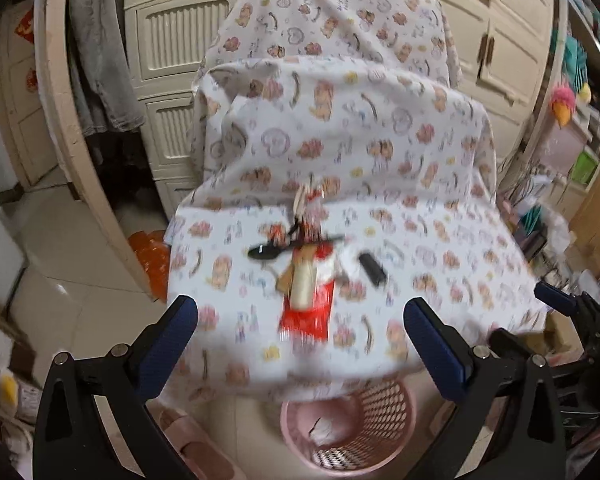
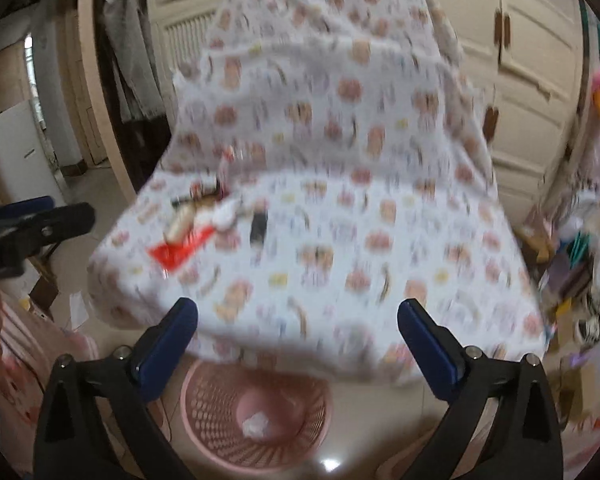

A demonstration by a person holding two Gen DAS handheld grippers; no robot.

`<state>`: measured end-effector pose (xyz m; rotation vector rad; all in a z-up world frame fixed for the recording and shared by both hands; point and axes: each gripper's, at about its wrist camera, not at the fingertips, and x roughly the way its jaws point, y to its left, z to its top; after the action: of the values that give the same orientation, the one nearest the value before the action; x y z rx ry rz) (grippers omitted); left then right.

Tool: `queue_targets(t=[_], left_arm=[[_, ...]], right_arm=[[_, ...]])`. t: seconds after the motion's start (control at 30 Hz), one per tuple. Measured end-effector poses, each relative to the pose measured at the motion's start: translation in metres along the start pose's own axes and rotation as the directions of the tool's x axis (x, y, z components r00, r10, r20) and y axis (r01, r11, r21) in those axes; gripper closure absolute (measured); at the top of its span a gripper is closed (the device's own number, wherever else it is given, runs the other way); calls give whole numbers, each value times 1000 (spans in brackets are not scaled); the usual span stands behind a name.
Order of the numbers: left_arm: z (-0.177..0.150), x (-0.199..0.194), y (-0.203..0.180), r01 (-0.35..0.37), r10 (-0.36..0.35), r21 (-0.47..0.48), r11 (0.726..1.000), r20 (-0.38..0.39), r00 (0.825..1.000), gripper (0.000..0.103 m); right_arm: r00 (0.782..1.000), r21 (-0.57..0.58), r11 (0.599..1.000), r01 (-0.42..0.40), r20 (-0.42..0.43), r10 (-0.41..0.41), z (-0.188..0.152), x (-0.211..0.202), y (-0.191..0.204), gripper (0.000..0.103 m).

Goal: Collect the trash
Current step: 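Grasp the beige twine spool with the left gripper while the right gripper grasps the black cylinder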

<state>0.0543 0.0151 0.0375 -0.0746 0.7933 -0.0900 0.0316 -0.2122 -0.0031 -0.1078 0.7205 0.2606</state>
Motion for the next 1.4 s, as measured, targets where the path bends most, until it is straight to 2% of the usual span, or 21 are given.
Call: queue_targets(t=[0.1, 0.23, 0.3, 0.33, 0.4, 0.47, 0.5, 0.6, 0.67, 0.73, 0.93, 1.03, 1.07, 1.13, 1.2, 1.3, 1.4], left_arm=[[19, 15, 14, 55, -55, -35, 998, -17, 998, 3], [21, 48, 29, 120, -128, -95, 988, -77, 989, 34], [13, 63, 33, 144, -152, -99, 985, -80, 985, 36], [9, 69, 34, 122, -127, -76, 990, -71, 989, 36], [9, 80, 33, 32, -36, -50, 998, -98, 995, 37], [8, 86, 34, 90, -99, -79, 993, -116, 988, 37], [7, 89, 31, 99, -108, -76, 992, -124, 986, 37], [1, 96, 19, 47, -49, -19, 999, -120, 992, 37], [-4, 104, 12, 58, -57, 3, 998, -139, 989, 55], [-8, 111, 7, 81, -78, 12, 997, -159, 984, 61], [-18, 125, -3, 78, -73, 18, 997, -193, 978, 64], [-20, 134, -5, 19, -12, 30, 999, -197, 980, 82], [-20, 132, -5, 18, -13, 26, 999, -197, 980, 82], [-15, 116, -3, 72, -74, -18, 997, -166, 983, 82], [-10, 96, -2, 110, -112, -21, 994, -114, 987, 82], [-6, 77, 3, 89, -90, -25, 996, -50, 995, 82], [-6, 76, 16, 99, -104, -80, 992, -62, 993, 82]], right_arm=[[999, 4, 1000, -21, 34, 20, 20, -6, -8, 0], [998, -35, 999, -6, 61, 8, 37, 7, -14, 0], [998, -47, 999, 7, 67, -4, 33, 19, -16, 0], [998, -42, 999, 9, 62, -7, 28, 26, -17, 0], [999, -22, 1000, 2, 32, -1, 21, 41, -19, 0], [1000, -6, 1000, -9, -20, 9, 17, 58, -18, 0], [1000, -2, 1000, -19, -25, 19, 17, 62, -18, 0], [999, 9, 999, -44, -23, 44, 22, 71, -15, 0], [999, -2, 1000, -30, -18, 30, 23, 74, -12, 0], [1000, -14, 1000, -15, -16, 15, 24, 76, -10, 0], [999, 0, 999, -32, -14, 32, 27, 78, -8, 0], [999, 3, 999, -36, -16, 36, 27, 79, -6, 0], [999, 3, 999, -38, -20, 38, 26, 80, -5, 0], [999, 3, 999, -32, -24, 32, 26, 82, -5, 0], [999, 12, 999, -30, -26, 31, 25, 83, -7, 0], [999, 33, 998, -47, -24, 48, 26, 83, -9, 0], [999, 26, 998, -49, -17, 49, 28, 83, -7, 0]])
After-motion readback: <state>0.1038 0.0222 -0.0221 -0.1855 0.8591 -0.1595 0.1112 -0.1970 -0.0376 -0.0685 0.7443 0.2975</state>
